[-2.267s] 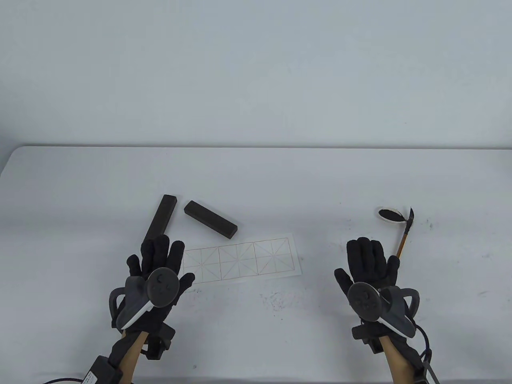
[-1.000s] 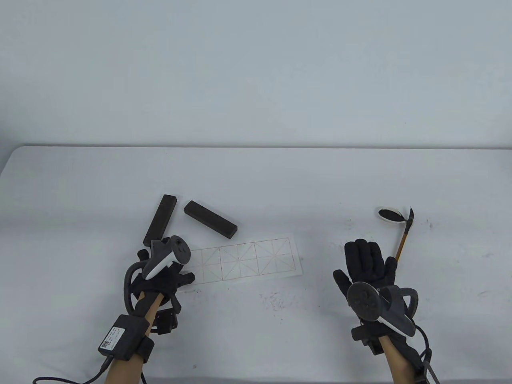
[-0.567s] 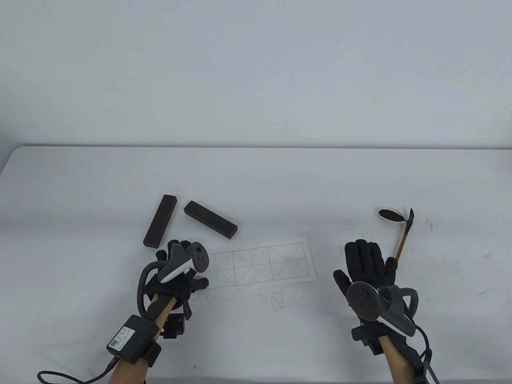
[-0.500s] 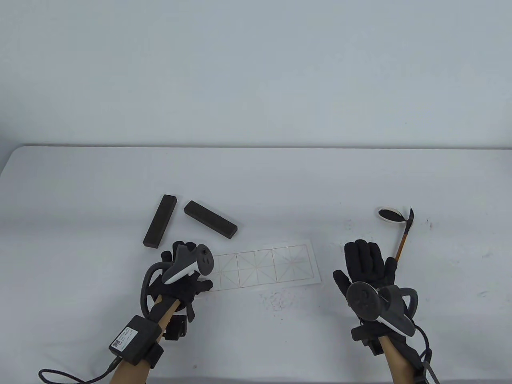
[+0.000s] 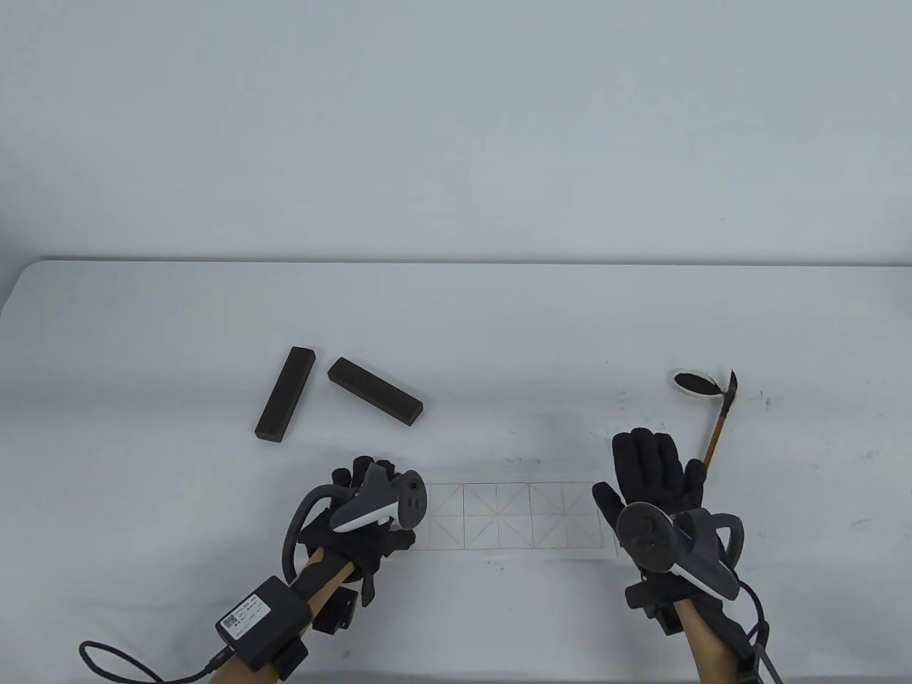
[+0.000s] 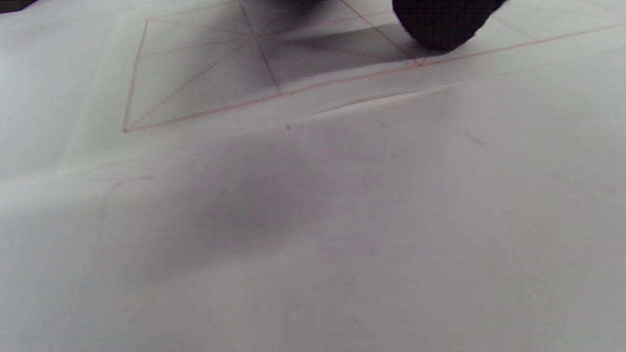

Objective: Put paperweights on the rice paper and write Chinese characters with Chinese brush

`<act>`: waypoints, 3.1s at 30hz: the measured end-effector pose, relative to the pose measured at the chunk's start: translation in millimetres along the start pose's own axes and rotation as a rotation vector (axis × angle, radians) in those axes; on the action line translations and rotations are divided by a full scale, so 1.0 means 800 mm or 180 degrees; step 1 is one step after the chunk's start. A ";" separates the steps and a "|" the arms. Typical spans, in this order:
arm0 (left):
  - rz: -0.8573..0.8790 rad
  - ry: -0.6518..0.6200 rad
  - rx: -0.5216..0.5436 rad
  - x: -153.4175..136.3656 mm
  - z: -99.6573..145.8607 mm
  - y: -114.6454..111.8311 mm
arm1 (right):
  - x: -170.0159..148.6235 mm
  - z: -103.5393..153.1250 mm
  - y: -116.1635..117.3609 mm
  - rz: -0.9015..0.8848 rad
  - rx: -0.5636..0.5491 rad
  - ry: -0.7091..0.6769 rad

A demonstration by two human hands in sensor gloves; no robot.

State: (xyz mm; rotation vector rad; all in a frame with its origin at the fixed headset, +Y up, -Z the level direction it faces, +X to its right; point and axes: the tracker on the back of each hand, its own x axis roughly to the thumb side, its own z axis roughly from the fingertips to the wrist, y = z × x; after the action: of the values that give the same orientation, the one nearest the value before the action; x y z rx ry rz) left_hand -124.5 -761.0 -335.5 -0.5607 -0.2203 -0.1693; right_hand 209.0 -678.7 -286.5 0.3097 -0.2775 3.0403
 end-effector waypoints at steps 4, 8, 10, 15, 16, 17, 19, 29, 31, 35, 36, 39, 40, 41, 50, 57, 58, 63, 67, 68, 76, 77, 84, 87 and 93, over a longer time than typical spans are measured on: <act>-0.0013 -0.0052 0.0016 0.006 0.005 -0.003 | 0.001 0.000 0.000 0.0001 0.0010 -0.0006; 0.0019 -0.0103 0.0094 0.009 0.010 -0.008 | 0.001 0.000 0.001 0.0003 0.0012 -0.0006; 0.0051 -0.0133 0.0151 0.009 0.012 -0.010 | 0.001 0.000 0.001 0.0006 0.0016 -0.0002; -0.0011 -0.0152 0.0194 0.011 0.015 -0.011 | 0.001 0.001 0.001 0.0021 0.0036 0.0002; -0.0015 -0.0155 0.0197 0.011 0.015 -0.011 | 0.001 0.001 0.001 0.0023 0.0039 0.0002; -0.0012 -0.0157 0.0199 0.011 0.015 -0.011 | 0.001 0.001 0.001 0.0025 0.0043 0.0003; 0.0005 -0.0164 0.0196 0.011 0.015 -0.011 | 0.001 0.001 0.001 0.0029 0.0047 0.0005; 0.0064 -0.0197 0.0174 0.011 0.015 -0.012 | 0.001 0.000 0.002 0.0033 0.0062 0.0008; 0.0076 -0.0210 0.0166 0.011 0.015 -0.012 | 0.001 0.000 0.002 0.0021 0.0076 0.0017; 0.0270 -0.0278 0.0134 0.005 0.015 -0.009 | 0.001 0.000 0.000 0.0008 0.0071 0.0029; 0.0325 -0.0295 0.0131 0.003 0.015 -0.008 | 0.000 0.000 0.000 -0.0004 0.0066 0.0032; 0.0430 -0.0259 0.0251 -0.004 0.019 -0.002 | -0.001 0.001 -0.002 -0.0026 0.0048 0.0045; 0.0445 -0.0235 0.0293 -0.007 0.021 0.001 | -0.001 0.001 -0.003 -0.0030 0.0047 0.0047; 0.0462 -0.0222 0.0320 -0.009 0.022 0.003 | -0.001 0.001 -0.003 -0.0030 0.0047 0.0048; 0.0686 0.0098 0.0740 -0.052 0.044 0.043 | -0.002 0.001 -0.004 -0.0052 0.0039 0.0048; 0.1111 0.0737 0.0971 -0.111 0.058 0.108 | -0.003 0.001 -0.005 -0.0079 0.0032 0.0051; 0.1170 0.0881 0.1024 -0.120 0.057 0.119 | -0.003 0.001 -0.005 -0.0082 0.0032 0.0051; 0.1282 0.1556 0.1102 -0.162 0.039 0.157 | -0.003 0.001 -0.005 -0.0077 0.0036 0.0055; 0.1313 0.2023 0.0933 -0.192 0.008 0.166 | -0.004 0.001 -0.005 -0.0084 0.0036 0.0070; 0.1358 0.2140 0.0840 -0.200 -0.003 0.164 | -0.005 0.001 -0.005 -0.0087 0.0035 0.0072; 0.1645 0.2482 0.0266 -0.236 -0.074 0.113 | -0.008 0.001 -0.009 -0.0139 0.0009 0.0094; 0.1689 0.2488 0.0222 -0.238 -0.080 0.106 | -0.008 0.001 -0.009 -0.0142 0.0009 0.0095; 0.1844 0.2461 0.0039 -0.239 -0.102 0.080 | -0.007 0.001 -0.008 -0.0118 0.0062 0.0090; 0.1737 0.2551 0.0010 -0.237 -0.107 0.075 | -0.007 0.001 -0.008 -0.0106 0.0061 0.0101; 0.1653 0.2546 0.0013 -0.231 -0.111 0.077 | -0.007 0.000 -0.008 -0.0117 0.0055 0.0095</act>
State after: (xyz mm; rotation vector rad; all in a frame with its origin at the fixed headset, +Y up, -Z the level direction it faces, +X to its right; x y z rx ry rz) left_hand -274.3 -739.3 -486.5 -0.4913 0.6990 0.1194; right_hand 215.2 -672.9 -286.4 0.2671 -0.2408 3.0099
